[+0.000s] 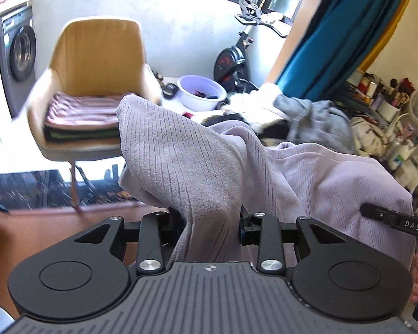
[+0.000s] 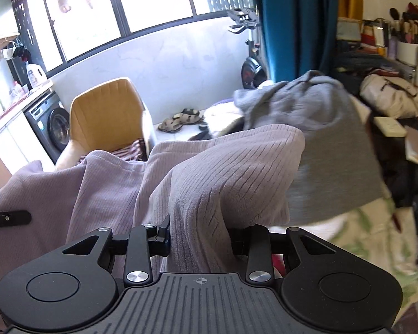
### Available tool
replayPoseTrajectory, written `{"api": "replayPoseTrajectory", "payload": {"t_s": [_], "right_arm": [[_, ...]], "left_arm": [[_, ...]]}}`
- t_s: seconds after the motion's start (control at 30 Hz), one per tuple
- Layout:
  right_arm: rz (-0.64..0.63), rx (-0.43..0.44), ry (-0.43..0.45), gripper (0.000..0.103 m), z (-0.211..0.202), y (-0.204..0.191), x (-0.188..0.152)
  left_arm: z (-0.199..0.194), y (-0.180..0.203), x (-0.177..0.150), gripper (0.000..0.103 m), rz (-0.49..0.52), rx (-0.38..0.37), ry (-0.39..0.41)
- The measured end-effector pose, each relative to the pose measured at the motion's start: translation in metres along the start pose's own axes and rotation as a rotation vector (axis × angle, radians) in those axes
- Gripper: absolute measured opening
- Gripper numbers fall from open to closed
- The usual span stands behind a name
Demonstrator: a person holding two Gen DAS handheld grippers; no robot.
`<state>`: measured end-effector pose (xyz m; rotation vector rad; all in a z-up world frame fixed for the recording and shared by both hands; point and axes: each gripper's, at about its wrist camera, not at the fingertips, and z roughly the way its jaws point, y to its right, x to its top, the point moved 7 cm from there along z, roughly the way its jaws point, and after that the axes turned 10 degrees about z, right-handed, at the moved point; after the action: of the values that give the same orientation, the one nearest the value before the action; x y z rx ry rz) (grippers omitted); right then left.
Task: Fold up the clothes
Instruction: 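Lift the folded cardigan with both grippers and carry it to the yellow armchair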
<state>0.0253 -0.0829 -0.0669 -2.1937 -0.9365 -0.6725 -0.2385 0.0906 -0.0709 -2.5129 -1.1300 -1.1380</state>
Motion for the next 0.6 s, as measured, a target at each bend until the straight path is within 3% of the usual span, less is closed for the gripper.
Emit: {"api": "replayPoseTrajectory", "payload": {"t_s": [0.2, 0.33, 0.6], "right_arm": [[-0.003, 0.017, -0.045, 0.031, 0.051, -0.082, -0.013], [-0.051, 0.039, -0.050, 0.031, 0.080, -0.123, 0.000], [-0.089, 0.067, -0.084, 0.031, 0.150, -0.176, 0.025]], "left_arm": [[-0.001, -0.085, 0.019, 0.034, -0.043, 0.022, 0.008], [0.006, -0.126, 0.025, 0.034, -0.107, 0.043, 0.011], [0.035, -0.194, 0.052, 0.034, -0.164, 0.089, 0.010]]}}
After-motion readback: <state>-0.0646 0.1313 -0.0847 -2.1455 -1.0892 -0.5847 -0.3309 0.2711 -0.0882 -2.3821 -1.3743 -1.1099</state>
